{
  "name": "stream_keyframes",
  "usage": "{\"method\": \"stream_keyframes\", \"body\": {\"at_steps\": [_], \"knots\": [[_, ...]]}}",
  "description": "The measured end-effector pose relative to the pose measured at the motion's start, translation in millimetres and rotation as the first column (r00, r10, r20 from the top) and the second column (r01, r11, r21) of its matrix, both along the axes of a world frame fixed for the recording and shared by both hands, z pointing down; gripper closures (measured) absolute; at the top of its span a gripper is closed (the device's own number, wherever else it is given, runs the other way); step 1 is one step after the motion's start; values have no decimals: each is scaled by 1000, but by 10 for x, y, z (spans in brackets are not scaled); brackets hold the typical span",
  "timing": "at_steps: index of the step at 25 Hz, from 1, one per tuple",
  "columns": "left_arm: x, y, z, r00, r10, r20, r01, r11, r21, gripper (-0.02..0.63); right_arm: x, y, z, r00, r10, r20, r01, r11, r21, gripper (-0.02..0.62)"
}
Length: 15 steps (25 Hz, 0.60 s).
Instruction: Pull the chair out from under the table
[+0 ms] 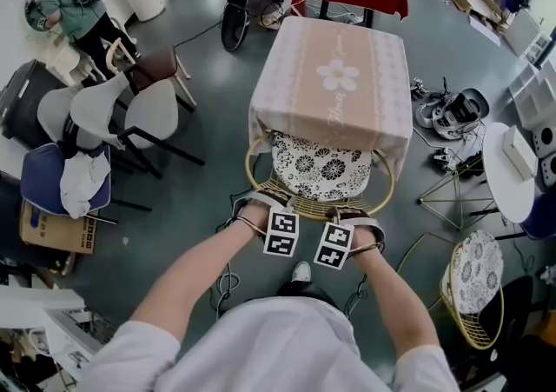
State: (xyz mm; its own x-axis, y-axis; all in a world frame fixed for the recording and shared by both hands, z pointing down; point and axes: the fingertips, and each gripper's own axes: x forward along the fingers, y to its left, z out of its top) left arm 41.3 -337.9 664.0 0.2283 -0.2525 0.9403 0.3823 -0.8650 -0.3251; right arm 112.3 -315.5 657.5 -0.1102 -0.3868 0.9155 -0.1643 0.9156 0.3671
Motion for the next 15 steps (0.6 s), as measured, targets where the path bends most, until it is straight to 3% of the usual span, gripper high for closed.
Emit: {"method": "stream_keyframes", "body": {"at_steps": [15], "knots": [[-160, 496, 24, 1000, 29, -3, -29, 999, -13, 543, -167, 508, 24, 999, 41, -1, -41, 999, -9, 568]]}}
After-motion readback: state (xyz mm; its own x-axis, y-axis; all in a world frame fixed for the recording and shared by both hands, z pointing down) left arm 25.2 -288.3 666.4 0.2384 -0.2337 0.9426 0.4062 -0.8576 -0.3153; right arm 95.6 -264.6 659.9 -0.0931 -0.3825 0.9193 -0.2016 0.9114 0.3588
